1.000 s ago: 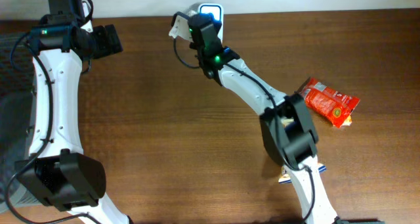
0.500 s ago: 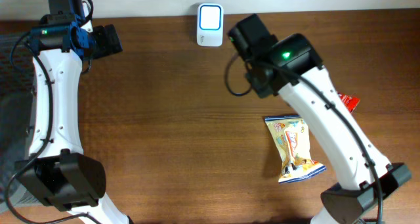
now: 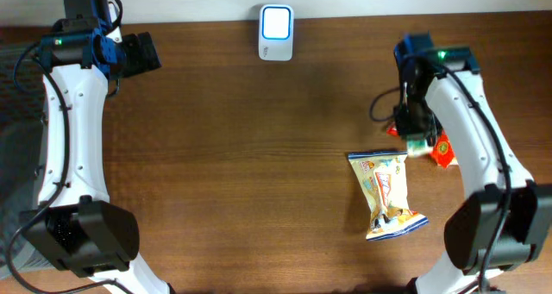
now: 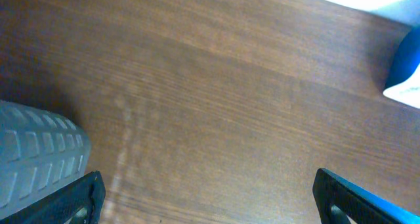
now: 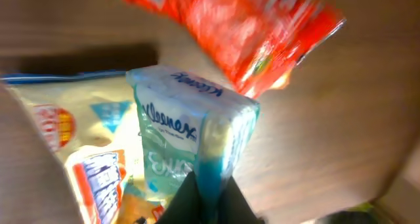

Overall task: Scan the item barcode
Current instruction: 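Carry the Kleenex pack right and lower it beside the bags, then release the Kleenex pack next to the red bag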

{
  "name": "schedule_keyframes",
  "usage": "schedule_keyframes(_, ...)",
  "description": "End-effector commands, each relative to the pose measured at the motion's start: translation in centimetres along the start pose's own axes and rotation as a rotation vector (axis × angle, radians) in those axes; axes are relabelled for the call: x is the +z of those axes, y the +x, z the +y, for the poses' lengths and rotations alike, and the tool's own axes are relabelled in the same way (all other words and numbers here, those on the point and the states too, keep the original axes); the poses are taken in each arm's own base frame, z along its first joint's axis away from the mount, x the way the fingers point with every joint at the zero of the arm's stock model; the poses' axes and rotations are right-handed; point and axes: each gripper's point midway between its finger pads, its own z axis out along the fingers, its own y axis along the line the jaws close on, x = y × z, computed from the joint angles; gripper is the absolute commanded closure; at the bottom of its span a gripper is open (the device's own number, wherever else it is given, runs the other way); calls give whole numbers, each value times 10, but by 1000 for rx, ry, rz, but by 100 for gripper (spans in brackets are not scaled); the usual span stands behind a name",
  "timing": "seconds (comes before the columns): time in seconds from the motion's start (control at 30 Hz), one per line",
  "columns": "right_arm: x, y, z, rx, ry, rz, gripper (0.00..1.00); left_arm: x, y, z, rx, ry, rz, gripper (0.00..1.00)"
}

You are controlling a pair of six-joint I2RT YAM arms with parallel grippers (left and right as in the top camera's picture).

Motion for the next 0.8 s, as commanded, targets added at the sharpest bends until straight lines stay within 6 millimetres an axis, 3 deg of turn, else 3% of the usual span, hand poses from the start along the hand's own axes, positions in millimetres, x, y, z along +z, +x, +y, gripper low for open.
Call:
schedule_keyframes(0.0,30,14,-1,27,-27,75,65,-1,-4,2,-14,-7,-11,1)
schedule_keyframes(0.07,30,12,-3,35,-27,68,45,-1,-4,1,-14,-7,-11,1)
schedule_keyframes(0.17,14,0,-3,40,-45,7,38,-1,-4,1,-14,-7,-11,1)
schedule_keyframes(0.27,-21,-16,18,-39,-177,-108,25,-1,-4,1,-14,-7,-11,1)
schedule_keyframes(0.33,-55,-23,41,-131,-302,-209,1,-1,-4,1,-14,-7,-11,1)
schedule_keyframes(0.4,-94,-25,62,-224,-401,-325,1,-1,-4,1,-14,-7,-11,1)
schedule_keyframes(0.47,-131,-21,69,-261,-426,-435,1,-1,-4,1,-14,-7,-11,1)
schedule_keyframes(0.6,-200,0,70,-292,-444,-643,1,-1,-4,1,-14,-7,-11,1)
schedule_keyframes(0.7,-252,17,65,-180,-514,-812,1,-1,-4,1,-14,-7,-11,1)
schedule_keyframes(0.77,-269,30,61,-172,-532,-873,1,-1,-4,1,-14,-7,-11,1)
